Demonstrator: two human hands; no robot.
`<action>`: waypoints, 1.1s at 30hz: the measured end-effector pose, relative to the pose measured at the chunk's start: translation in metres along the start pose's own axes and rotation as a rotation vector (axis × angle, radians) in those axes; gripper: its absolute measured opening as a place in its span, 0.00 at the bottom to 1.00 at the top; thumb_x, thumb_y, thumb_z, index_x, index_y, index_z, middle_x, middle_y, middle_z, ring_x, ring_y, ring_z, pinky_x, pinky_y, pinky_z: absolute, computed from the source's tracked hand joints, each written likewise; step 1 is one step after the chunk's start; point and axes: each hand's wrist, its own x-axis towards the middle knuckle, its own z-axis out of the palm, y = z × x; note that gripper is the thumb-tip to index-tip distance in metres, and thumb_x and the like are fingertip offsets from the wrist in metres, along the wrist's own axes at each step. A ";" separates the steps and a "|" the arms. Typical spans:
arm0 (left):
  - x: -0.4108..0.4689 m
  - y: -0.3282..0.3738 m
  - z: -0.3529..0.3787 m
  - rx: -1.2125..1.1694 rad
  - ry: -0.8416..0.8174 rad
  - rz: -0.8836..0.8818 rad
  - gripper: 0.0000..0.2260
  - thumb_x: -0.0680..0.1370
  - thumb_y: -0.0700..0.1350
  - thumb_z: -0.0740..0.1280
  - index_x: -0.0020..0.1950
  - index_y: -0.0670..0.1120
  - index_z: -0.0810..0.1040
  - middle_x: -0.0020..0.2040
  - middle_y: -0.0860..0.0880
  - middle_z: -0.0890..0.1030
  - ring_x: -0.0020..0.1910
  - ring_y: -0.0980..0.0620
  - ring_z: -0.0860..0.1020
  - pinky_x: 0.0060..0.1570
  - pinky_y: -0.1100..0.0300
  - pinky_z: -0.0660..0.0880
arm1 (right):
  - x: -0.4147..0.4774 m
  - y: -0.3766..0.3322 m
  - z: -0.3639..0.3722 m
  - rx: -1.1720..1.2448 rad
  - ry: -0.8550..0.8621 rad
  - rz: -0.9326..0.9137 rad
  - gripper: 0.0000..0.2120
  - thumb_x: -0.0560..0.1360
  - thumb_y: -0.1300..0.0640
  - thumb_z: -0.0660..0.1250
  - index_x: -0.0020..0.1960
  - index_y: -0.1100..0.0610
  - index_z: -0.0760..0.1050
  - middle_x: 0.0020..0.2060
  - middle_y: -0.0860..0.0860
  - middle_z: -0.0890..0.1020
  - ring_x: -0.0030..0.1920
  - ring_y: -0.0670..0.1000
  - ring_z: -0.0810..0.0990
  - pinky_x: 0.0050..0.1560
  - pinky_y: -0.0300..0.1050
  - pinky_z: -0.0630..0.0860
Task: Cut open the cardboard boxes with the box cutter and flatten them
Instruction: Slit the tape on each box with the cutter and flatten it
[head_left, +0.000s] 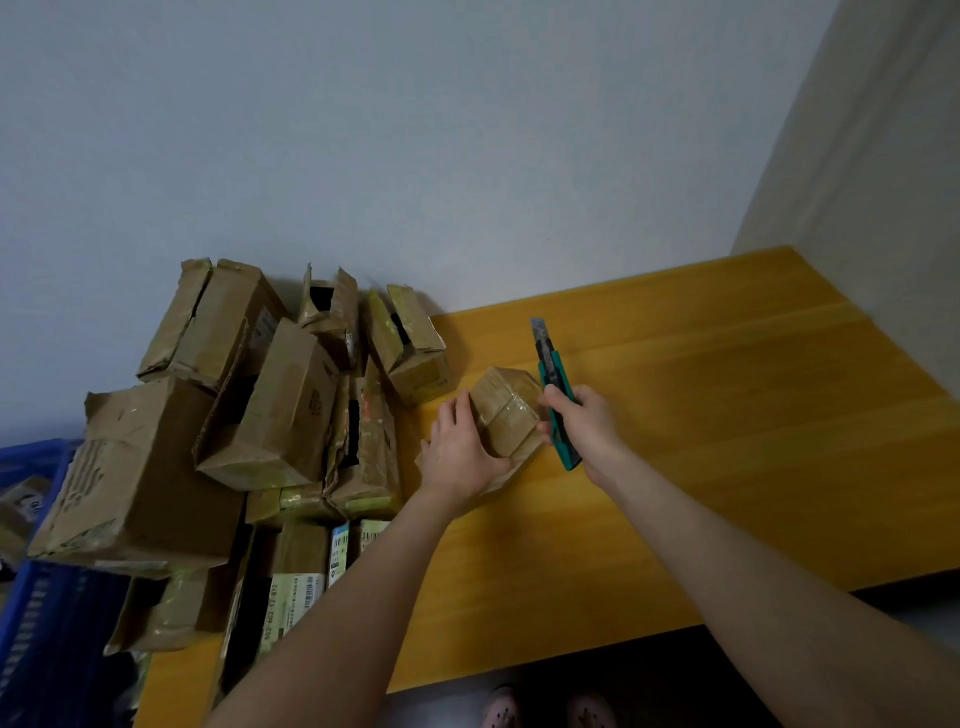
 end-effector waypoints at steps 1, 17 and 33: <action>0.001 -0.001 0.000 0.001 0.007 -0.001 0.54 0.66 0.58 0.76 0.79 0.45 0.45 0.75 0.46 0.55 0.74 0.42 0.58 0.70 0.40 0.62 | 0.000 -0.001 0.002 0.001 -0.015 0.007 0.11 0.80 0.54 0.64 0.58 0.59 0.71 0.49 0.55 0.80 0.33 0.48 0.80 0.34 0.41 0.77; 0.016 -0.008 0.000 0.548 -0.254 0.151 0.48 0.71 0.53 0.74 0.79 0.47 0.46 0.77 0.47 0.54 0.76 0.44 0.53 0.73 0.34 0.52 | -0.004 0.033 -0.018 -0.442 -0.025 0.071 0.08 0.80 0.58 0.60 0.58 0.59 0.69 0.35 0.54 0.80 0.31 0.52 0.77 0.39 0.52 0.79; 0.033 -0.002 -0.003 0.529 -0.338 0.101 0.49 0.69 0.49 0.77 0.80 0.48 0.48 0.78 0.48 0.54 0.76 0.44 0.54 0.73 0.37 0.56 | -0.020 0.042 -0.041 -0.818 -0.094 -0.034 0.17 0.80 0.53 0.59 0.68 0.48 0.70 0.38 0.58 0.82 0.34 0.56 0.80 0.36 0.56 0.80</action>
